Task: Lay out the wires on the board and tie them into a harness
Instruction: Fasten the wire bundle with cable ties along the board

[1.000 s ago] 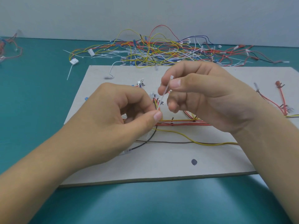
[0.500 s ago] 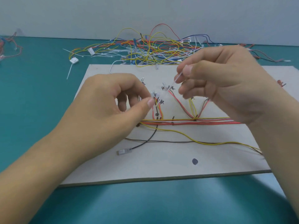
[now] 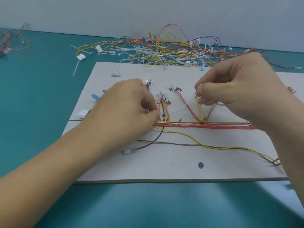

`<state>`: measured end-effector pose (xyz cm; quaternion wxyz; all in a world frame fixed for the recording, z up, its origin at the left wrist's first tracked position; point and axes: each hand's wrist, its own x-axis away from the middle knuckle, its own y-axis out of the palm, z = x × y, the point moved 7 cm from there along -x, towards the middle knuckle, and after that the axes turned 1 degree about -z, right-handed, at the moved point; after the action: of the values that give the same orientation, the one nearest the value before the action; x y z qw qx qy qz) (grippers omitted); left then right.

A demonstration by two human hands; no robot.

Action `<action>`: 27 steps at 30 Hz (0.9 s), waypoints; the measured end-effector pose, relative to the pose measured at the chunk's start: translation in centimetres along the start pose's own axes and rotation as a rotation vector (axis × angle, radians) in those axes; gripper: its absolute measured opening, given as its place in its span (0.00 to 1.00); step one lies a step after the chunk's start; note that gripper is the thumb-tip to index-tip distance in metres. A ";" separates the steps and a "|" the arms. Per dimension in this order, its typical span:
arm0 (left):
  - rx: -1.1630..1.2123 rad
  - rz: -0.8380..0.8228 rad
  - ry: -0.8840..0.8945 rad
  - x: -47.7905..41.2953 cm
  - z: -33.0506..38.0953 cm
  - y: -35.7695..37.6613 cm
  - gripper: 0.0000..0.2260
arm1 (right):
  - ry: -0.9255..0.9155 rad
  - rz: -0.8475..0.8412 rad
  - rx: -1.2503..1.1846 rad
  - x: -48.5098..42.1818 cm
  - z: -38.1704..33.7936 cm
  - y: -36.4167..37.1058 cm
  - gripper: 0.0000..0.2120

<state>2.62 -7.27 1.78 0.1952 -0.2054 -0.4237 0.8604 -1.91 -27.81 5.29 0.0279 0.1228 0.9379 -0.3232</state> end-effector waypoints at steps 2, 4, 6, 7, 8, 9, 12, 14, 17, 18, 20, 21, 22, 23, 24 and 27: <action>0.105 -0.031 -0.078 -0.2 -0.9 0.3 0.04 | 0.008 -0.014 0.010 0.5 0.4 0.1 0.09; 0.149 -0.045 -0.123 -0.3 -1.4 0.6 0.05 | 0.024 -0.017 -0.007 0.9 1.0 0.6 0.09; 0.170 -0.056 -0.137 -0.4 -1.4 0.6 0.05 | 0.034 -0.034 0.001 1.2 1.1 1.4 0.08; 0.179 -0.064 -0.140 -0.5 -1.4 0.6 0.05 | 0.030 -0.045 0.016 1.3 1.0 1.9 0.08; 0.185 -0.071 -0.141 -0.5 -1.3 0.5 0.06 | 0.021 -0.047 0.036 1.4 0.8 2.2 0.07; 0.187 -0.073 -0.142 -0.6 -1.3 0.5 0.07 | 0.011 -0.040 0.062 1.4 0.6 2.3 0.07; 0.147 -0.045 -0.161 -0.7 -1.3 0.2 0.06 | -0.003 -0.018 0.131 1.5 0.4 2.2 0.07; 0.069 -0.026 -0.167 -0.7 -1.0 0.1 0.05 | -0.011 -0.009 0.144 1.6 0.3 1.9 0.07; -0.047 -0.024 -0.150 -0.9 -0.4 0.0 0.05 | -0.031 0.007 0.155 1.6 0.0 1.6 0.07; -0.073 -0.029 -0.138 -1.0 -0.2 0.0 0.05 | -0.035 0.010 0.160 1.6 0.0 1.5 0.07; -0.099 -0.050 -0.116 -1.1 -0.1 0.1 0.04 | -0.051 0.002 0.174 1.6 -0.2 1.6 0.08; -0.117 -0.073 -0.103 -1.1 0.1 0.4 0.05 | -0.057 -0.006 0.177 1.6 -0.2 1.6 0.08; -0.153 -0.096 -0.084 -1.1 0.2 0.7 0.06 | -0.061 -0.015 0.180 1.6 -0.2 1.7 0.08; -0.206 -0.112 -0.062 -1.0 0.3 0.9 0.07 | -0.065 -0.025 0.184 1.7 -0.2 1.8 0.08; -0.260 -0.117 -0.040 -0.9 0.3 1.2 0.07 | -0.067 -0.038 0.193 1.7 -0.2 1.9 0.08; -0.363 -0.062 0.023 -0.7 0.4 1.0 0.08 | -0.069 -0.064 0.216 1.6 0.0 2.3 0.07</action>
<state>2.83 -8.51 1.30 0.1861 -0.2337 -0.5761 0.7609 -2.91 -25.71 3.64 0.0362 0.0839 0.8995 -0.4273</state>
